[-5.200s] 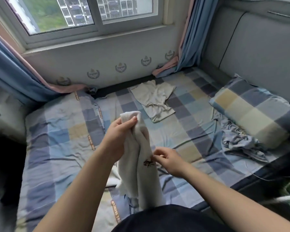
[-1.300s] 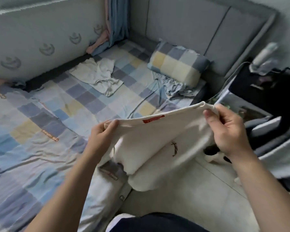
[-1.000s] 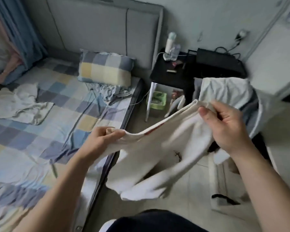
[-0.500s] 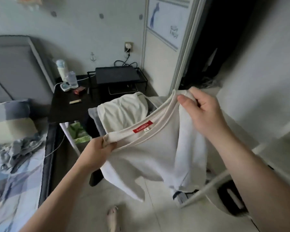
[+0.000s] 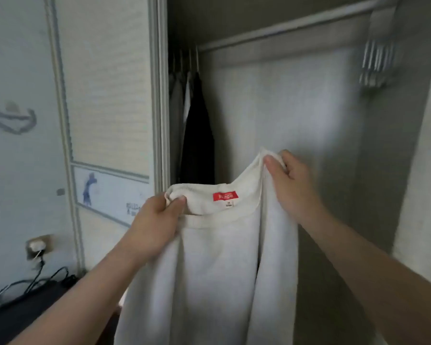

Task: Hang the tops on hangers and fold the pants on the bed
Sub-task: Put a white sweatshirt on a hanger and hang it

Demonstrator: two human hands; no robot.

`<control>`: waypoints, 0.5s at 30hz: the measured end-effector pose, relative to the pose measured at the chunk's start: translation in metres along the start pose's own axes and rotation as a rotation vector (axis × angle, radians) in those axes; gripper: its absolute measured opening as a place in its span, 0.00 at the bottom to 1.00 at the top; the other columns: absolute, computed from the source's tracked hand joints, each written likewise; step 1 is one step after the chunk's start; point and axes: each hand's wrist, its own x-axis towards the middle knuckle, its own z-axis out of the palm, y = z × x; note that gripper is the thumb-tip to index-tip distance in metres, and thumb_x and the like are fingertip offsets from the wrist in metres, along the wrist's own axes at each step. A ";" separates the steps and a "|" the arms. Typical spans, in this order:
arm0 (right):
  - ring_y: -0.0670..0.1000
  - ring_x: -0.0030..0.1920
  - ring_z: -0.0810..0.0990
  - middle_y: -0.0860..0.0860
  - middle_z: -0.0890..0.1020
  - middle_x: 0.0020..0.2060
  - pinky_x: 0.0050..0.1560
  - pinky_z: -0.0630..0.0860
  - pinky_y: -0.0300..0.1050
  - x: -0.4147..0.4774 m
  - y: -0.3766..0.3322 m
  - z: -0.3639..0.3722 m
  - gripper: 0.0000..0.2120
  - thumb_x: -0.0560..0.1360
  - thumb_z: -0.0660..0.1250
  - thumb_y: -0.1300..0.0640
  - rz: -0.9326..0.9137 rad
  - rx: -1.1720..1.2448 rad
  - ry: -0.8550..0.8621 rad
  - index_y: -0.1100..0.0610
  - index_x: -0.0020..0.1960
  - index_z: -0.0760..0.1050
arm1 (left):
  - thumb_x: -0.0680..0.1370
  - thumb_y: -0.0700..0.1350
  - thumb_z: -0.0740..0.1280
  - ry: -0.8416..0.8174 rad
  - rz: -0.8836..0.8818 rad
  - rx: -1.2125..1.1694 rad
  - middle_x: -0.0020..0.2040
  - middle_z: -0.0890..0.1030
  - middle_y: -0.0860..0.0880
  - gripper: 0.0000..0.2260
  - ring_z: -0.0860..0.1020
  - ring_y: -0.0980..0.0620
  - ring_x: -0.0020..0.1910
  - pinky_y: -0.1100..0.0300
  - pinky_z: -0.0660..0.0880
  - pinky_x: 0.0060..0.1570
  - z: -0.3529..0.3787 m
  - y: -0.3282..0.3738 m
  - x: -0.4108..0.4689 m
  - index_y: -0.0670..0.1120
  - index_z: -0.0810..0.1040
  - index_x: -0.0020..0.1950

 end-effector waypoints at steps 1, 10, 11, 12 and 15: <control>0.44 0.30 0.63 0.44 0.63 0.28 0.31 0.61 0.38 0.016 -0.003 -0.001 0.20 0.82 0.63 0.52 -0.010 -0.023 0.032 0.61 0.38 0.62 | 0.80 0.53 0.62 -0.011 0.012 -0.004 0.36 0.77 0.51 0.18 0.74 0.54 0.36 0.56 0.70 0.40 0.000 0.009 0.028 0.39 0.75 0.43; 0.40 0.31 0.70 0.44 0.72 0.28 0.32 0.65 0.32 0.159 -0.041 -0.027 0.20 0.81 0.62 0.47 -0.214 -0.408 0.184 0.53 0.34 0.62 | 0.81 0.51 0.62 0.000 0.221 -0.086 0.43 0.83 0.47 0.13 0.81 0.49 0.45 0.57 0.73 0.41 0.002 0.100 0.180 0.44 0.80 0.47; 0.40 0.31 0.70 0.45 0.72 0.28 0.32 0.65 0.32 0.172 -0.044 -0.031 0.20 0.82 0.62 0.47 -0.225 -0.441 0.200 0.53 0.34 0.62 | 0.81 0.51 0.62 0.012 0.246 -0.091 0.42 0.82 0.48 0.13 0.81 0.49 0.44 0.56 0.73 0.40 0.003 0.111 0.192 0.45 0.79 0.46; 0.41 0.31 0.70 0.46 0.71 0.28 0.31 0.63 0.34 0.185 -0.045 -0.035 0.20 0.82 0.61 0.48 -0.224 -0.480 0.206 0.53 0.34 0.63 | 0.81 0.51 0.61 0.021 0.266 -0.089 0.40 0.82 0.48 0.12 0.80 0.49 0.42 0.56 0.72 0.40 0.004 0.121 0.202 0.45 0.79 0.44; 0.51 0.37 0.75 0.47 0.74 0.33 0.34 0.64 0.45 0.218 -0.042 -0.048 0.18 0.82 0.60 0.46 -0.151 -0.605 0.189 0.53 0.36 0.66 | 0.82 0.49 0.61 0.024 0.339 -0.052 0.39 0.80 0.47 0.12 0.79 0.47 0.41 0.54 0.73 0.40 0.012 0.152 0.229 0.47 0.78 0.42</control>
